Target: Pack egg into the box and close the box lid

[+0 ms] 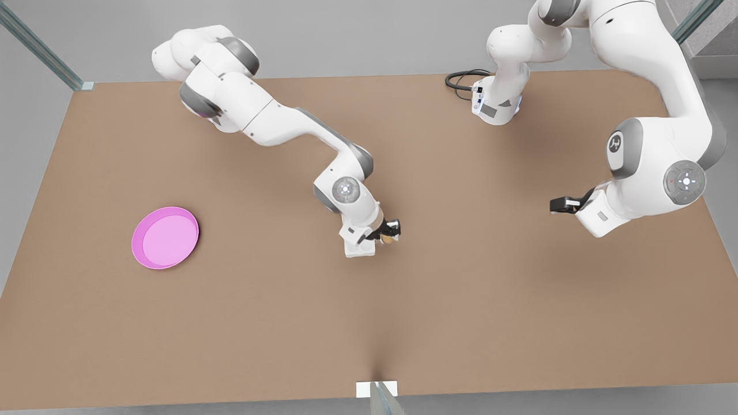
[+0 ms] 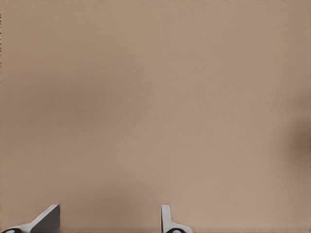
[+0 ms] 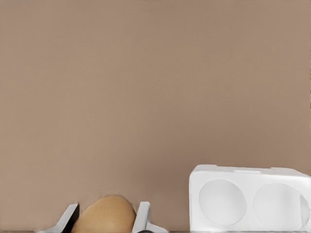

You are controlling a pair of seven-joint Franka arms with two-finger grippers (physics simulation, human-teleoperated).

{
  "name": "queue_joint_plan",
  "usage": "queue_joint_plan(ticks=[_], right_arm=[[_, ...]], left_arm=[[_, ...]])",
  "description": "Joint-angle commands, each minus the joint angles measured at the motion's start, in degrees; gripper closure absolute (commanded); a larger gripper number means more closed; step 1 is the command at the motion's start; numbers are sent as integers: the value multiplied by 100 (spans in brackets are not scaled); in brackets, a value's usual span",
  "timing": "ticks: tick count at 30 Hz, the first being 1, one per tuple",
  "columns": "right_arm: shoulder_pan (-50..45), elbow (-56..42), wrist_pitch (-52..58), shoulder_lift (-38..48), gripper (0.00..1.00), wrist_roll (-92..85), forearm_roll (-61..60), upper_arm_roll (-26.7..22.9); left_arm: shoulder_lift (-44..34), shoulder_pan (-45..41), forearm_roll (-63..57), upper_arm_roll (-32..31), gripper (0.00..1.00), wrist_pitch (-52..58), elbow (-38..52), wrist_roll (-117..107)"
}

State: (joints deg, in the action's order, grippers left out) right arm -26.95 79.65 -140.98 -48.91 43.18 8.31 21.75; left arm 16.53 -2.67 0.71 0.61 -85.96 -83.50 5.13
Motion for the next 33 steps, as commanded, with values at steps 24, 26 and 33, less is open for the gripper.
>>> queue_joint_plan(ticks=[24, 26, 33], right_arm=[[128, 824, 958, 576, 0, -1031, 443, -31], [207, 807, 1134, 734, 0, -1110, 434, -31], [2922, 1263, 4421, 4047, 0, -1733, -295, -268]], left_arm=[[175, 3, -27, 0, 0, 114, -26, -3], [193, 3, -18, 0, 0, 106, 18, -3], [-106, -5, -211, -457, 59, 500, 334, -109]])
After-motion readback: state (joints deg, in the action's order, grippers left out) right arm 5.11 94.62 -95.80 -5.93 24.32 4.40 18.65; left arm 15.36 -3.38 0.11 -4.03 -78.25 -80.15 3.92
